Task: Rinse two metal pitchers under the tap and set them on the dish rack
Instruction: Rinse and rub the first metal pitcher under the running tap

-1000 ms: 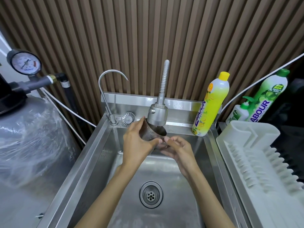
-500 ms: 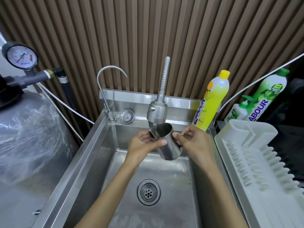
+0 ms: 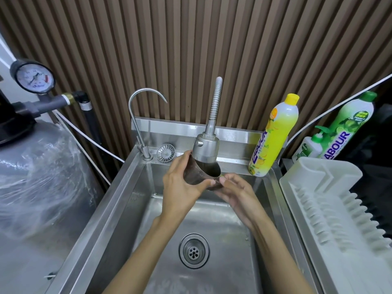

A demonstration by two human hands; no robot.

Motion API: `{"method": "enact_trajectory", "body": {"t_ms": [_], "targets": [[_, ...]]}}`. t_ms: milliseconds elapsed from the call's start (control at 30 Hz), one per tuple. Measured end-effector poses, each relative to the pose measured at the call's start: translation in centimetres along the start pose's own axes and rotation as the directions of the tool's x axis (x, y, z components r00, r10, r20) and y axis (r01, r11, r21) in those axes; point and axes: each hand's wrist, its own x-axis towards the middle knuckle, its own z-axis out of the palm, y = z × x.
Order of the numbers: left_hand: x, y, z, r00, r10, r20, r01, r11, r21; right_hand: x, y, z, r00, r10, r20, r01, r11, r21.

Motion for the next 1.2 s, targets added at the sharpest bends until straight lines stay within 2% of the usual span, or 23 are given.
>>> {"method": "enact_trajectory", "body": {"t_ms": [133,267,333,367,467,500,533,567,600,700,767,833,967,1100,1200], "targets": [[-0.1,0.3,0.0,0.997,-0.077,0.001,0.077,0.993,0.089,-0.2,-0.2,0.3,0.995,0.021,-0.097,-0.035,0.989,-0.144],[-0.3,-0.7,0.2,0.962,-0.247,0.114,0.248,0.969,0.011,-0.4,-1.6,0.3,0.964,-0.033,-0.266,-0.08,0.911,-0.405],[-0.5,-1.4,0.5,0.915,-0.34,0.217,0.363,0.929,-0.075,-0.5,-2.7,0.5,0.938,-0.114,-0.327,-0.083,0.843,-0.531],[-0.5,-1.7,0.6,0.883,-0.376,0.282,0.421,0.9,-0.118,-0.7,-3.2,0.6,0.929,-0.177,-0.326,-0.076,0.77,-0.633],[-0.6,-2.2,1.0,0.775,-0.414,0.478,0.565,0.793,-0.229,-1.4,-4.4,1.5,0.915,-0.336,-0.223,-0.069,0.415,-0.907],[-0.6,-2.3,1.3,0.76,-0.412,0.503,0.589,0.763,-0.265,-1.7,-4.5,1.8,0.909,-0.37,-0.193,-0.057,0.349,-0.935],[-0.6,-2.4,1.6,0.759,-0.404,0.51,0.6,0.739,-0.307,-1.8,-4.6,2.0,0.902,-0.396,-0.175,-0.039,0.329,-0.944],[-0.6,-2.5,1.9,0.772,-0.393,0.499,0.596,0.721,-0.355,-1.6,-4.5,2.0,0.9,-0.403,-0.164,-0.019,0.341,-0.94],[-0.6,-2.4,2.2,0.791,-0.385,0.476,0.586,0.702,-0.405,-1.3,-4.4,1.7,0.903,-0.398,-0.162,0.014,0.405,-0.914],[-0.5,-1.6,2.6,0.864,-0.356,0.357,0.501,0.688,-0.525,-0.1,-3.7,0.9,0.928,-0.329,-0.177,0.107,0.688,-0.717],[-0.2,-1.2,2.6,0.907,-0.341,0.246,0.421,0.721,-0.55,0.5,-3.1,0.9,0.955,-0.242,-0.17,0.117,0.836,-0.537],[0.0,-0.9,2.1,0.936,-0.318,0.148,0.348,0.785,-0.513,1.0,-2.2,0.9,0.975,-0.15,-0.163,0.075,0.917,-0.392],[0.0,-0.2,0.4,0.98,-0.197,0.012,0.195,0.956,-0.22,1.3,-1.0,0.6,0.996,0.032,-0.087,-0.044,0.99,-0.133],[-0.1,0.1,-0.4,0.981,-0.19,-0.031,0.191,0.98,0.058,0.8,-0.8,1.2,0.993,0.065,-0.103,-0.085,0.976,-0.202],[-0.3,-0.5,-0.3,0.965,-0.26,0.018,0.257,0.961,0.098,0.4,-1.5,1.1,0.979,0.045,-0.196,-0.108,0.941,-0.32]]}}
